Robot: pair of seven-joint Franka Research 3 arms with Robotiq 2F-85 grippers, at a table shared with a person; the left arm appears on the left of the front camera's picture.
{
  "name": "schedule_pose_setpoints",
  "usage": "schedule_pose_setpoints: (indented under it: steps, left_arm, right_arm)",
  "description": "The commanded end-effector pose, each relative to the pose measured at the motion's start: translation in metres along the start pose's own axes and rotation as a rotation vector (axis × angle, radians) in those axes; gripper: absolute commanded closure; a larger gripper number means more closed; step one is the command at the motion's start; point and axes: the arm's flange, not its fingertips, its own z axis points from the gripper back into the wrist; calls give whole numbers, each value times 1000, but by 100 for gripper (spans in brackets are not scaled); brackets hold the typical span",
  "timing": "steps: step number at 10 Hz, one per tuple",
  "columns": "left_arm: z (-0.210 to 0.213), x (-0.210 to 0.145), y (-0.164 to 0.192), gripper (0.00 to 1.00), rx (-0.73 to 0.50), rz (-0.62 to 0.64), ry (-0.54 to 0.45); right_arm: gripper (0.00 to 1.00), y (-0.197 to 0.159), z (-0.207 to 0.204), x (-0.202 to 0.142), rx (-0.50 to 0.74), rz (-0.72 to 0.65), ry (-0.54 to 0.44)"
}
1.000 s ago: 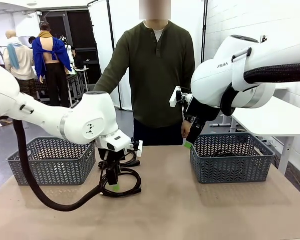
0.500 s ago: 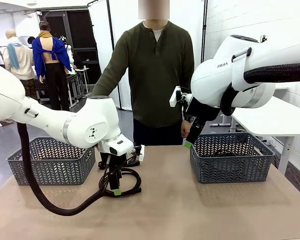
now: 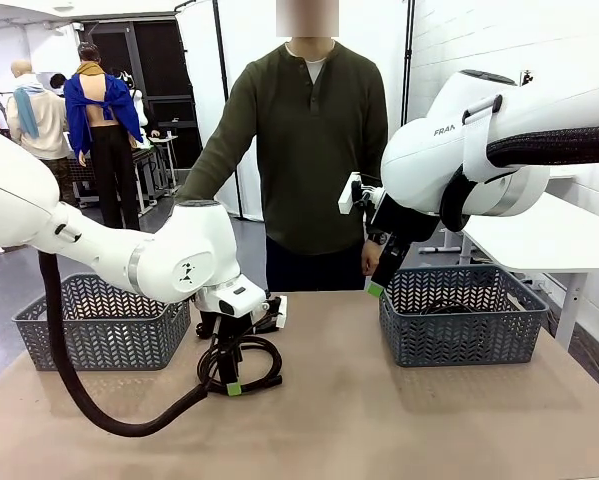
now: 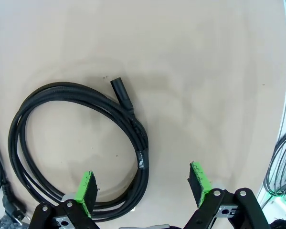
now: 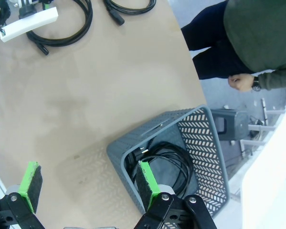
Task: Organize the cables according to human instructions.
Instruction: Pick up a bundle of cables and place it in the basket indicated by the human.
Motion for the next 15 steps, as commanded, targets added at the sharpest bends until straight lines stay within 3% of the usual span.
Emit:
schedule_pose_setpoints:
  steps: [1,15]
  left_arm:
    - [-3,7,3,0,11,1,10]
    - [-25,12,12,0,-36,-36,57]
  right_arm:
    - [0,0,-1,-1,-1,-4,2]
    - [0,0,-1,-1,-1,-4,2]
